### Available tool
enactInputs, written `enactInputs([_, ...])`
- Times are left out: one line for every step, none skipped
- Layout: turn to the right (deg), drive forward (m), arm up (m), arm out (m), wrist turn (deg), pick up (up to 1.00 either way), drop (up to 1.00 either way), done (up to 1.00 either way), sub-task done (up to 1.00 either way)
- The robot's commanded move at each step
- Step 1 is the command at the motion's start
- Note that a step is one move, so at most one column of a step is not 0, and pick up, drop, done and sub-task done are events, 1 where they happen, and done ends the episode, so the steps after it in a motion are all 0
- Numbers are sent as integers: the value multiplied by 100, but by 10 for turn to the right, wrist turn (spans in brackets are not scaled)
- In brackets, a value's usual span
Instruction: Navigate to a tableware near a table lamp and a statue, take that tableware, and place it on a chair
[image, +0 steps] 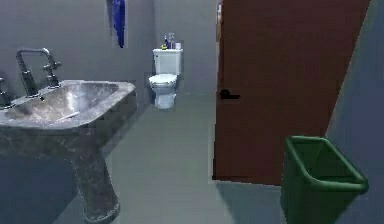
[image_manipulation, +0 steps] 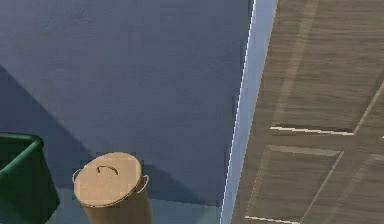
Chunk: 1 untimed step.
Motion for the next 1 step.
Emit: enactInputs([-30, 0, 0, 0, 0, 0, 0, 0, 0])
